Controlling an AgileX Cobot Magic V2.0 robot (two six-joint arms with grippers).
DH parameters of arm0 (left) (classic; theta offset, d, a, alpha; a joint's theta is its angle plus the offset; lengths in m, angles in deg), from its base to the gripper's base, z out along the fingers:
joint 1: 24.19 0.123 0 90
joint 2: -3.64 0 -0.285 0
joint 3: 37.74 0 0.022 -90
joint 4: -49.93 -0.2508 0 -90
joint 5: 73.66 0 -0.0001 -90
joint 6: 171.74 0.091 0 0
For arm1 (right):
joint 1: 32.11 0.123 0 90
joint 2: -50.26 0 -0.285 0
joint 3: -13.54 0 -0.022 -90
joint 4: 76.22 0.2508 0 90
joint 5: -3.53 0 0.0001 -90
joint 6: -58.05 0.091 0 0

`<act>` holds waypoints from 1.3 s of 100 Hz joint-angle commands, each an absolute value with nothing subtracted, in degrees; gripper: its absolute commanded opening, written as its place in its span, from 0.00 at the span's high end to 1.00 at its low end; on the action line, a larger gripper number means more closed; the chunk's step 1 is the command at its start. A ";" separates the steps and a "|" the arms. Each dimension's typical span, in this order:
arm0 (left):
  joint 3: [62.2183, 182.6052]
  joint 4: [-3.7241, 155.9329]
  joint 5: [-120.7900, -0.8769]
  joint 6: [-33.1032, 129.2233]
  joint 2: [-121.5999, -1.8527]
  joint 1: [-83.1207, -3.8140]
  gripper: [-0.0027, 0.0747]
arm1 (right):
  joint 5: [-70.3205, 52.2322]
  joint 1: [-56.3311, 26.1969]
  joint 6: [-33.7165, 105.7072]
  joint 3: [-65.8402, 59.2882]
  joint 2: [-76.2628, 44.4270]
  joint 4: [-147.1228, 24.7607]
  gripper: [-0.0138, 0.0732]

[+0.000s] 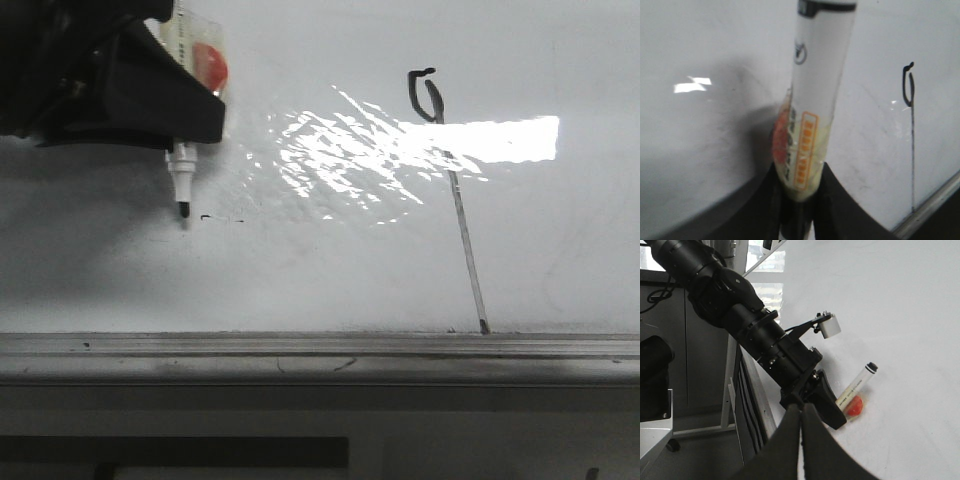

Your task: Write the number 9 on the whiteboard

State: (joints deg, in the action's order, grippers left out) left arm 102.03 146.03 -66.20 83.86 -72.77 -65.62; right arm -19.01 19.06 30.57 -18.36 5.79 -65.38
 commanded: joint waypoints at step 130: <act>99.93 148.29 -80.94 89.15 -60.23 -65.87 0.30 | -17.47 18.57 30.85 -16.59 9.09 -69.36 0.91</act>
